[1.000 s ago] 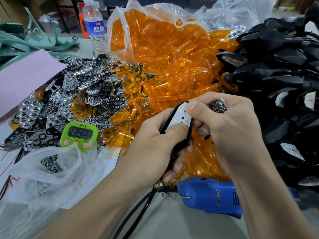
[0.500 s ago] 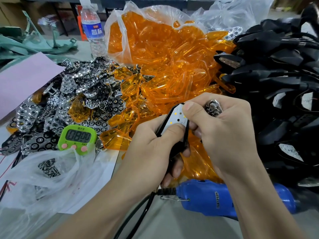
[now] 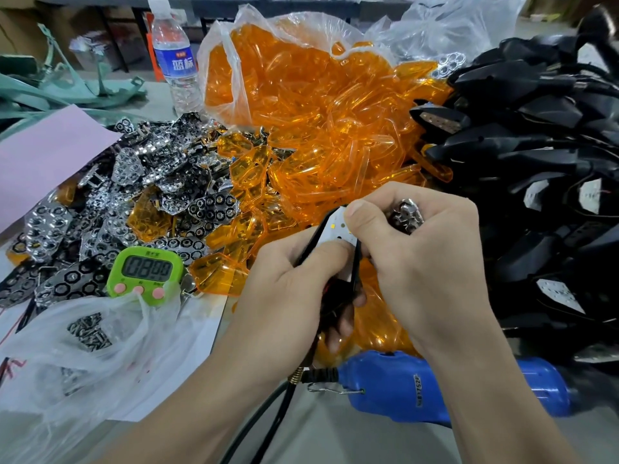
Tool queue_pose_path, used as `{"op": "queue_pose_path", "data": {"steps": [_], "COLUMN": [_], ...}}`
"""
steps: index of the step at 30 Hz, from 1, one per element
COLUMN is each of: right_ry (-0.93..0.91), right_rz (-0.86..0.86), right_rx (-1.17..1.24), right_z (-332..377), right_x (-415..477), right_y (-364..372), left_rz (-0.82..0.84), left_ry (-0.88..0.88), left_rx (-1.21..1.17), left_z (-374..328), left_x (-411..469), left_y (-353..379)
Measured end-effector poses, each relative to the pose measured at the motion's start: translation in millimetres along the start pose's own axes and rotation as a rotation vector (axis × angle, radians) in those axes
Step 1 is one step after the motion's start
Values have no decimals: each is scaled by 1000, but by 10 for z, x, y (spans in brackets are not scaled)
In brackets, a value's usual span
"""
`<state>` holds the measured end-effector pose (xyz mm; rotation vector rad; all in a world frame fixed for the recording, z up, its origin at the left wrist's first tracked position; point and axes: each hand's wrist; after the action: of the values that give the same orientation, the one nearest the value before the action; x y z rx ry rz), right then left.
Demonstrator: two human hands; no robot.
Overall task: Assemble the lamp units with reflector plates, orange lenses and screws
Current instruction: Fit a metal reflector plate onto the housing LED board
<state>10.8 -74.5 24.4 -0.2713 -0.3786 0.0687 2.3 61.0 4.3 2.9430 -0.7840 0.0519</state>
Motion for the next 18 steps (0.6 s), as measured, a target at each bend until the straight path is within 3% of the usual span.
{"op": "queue_pose_path", "data": {"steps": [6, 18], "right_ry": [48, 310], "right_rz": [-16, 162], "right_rx": [-12, 470], "right_z": [-68, -67], "right_x": [2, 22], "right_y": [49, -91], "left_rz": [-128, -124], "left_ry": [70, 35], "left_rx": [157, 91], "left_z": [49, 53], "left_x": [6, 24], "left_y": [0, -61]}}
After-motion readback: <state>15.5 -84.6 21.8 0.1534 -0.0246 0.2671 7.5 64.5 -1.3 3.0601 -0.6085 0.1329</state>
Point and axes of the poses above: each hand's wrist, its own x-axis towards the middle knuckle, its own y-axis out of the palm, z = x × y, and after that the axes turned 14 degrees about z, right-handed
